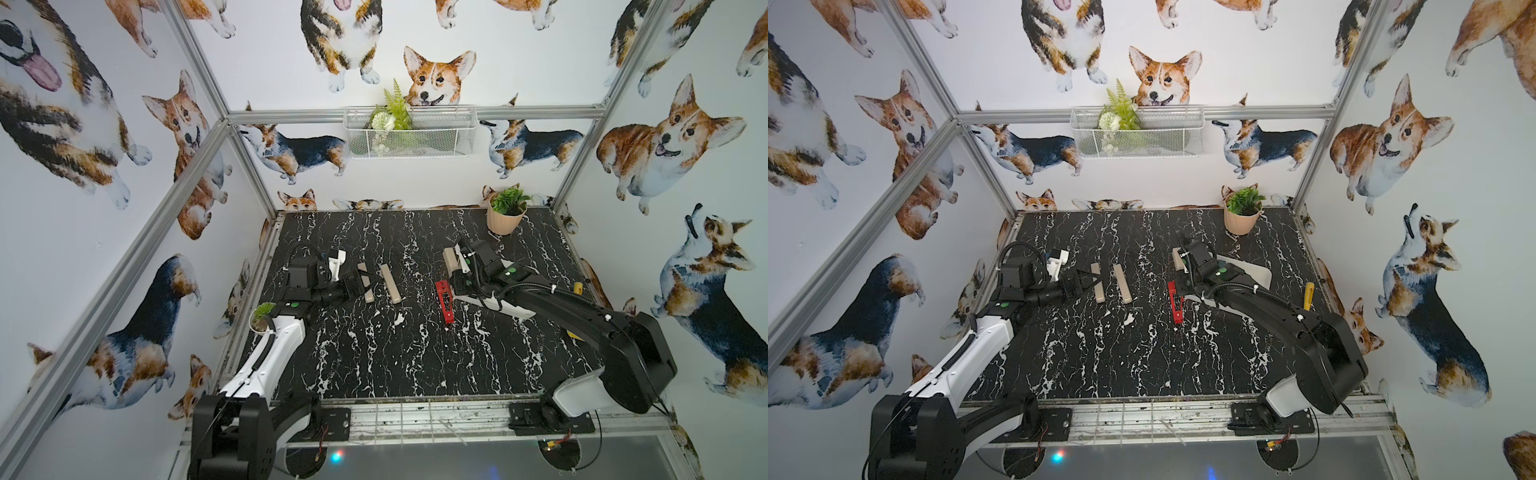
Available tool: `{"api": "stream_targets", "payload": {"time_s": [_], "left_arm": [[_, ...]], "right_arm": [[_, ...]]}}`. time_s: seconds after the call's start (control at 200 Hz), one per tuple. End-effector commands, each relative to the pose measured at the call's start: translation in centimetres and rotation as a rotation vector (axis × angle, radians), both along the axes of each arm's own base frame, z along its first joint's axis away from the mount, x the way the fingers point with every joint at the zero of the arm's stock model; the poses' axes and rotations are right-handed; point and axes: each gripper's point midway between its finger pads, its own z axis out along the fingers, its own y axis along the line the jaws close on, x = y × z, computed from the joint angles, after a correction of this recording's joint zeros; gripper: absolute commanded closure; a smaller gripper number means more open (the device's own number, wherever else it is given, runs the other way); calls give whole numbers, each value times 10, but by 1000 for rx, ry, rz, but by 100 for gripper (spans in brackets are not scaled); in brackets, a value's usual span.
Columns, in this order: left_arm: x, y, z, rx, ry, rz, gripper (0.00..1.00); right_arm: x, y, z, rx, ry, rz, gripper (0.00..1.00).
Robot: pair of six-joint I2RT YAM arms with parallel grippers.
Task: Put the pruning pliers into the storage box
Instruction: Place the pruning pliers in the storage box.
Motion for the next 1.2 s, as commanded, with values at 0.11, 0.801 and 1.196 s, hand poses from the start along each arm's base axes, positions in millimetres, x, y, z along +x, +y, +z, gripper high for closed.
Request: {"api": "stream_targets", "payload": {"time_s": [0.11,0.801,1.196], "left_arm": [[10,-9,9,-36,-32,-41,0],[19,-25,9,-15,-76,-118,0],[20,-29,9,-10,-98,-172,0]], "right_arm": [[-5,-19,-2,-4,4,-61,100],[3,-75,-16,-60,19,-214,100],[24,-102,-15,-69,14,-269,100]]}}
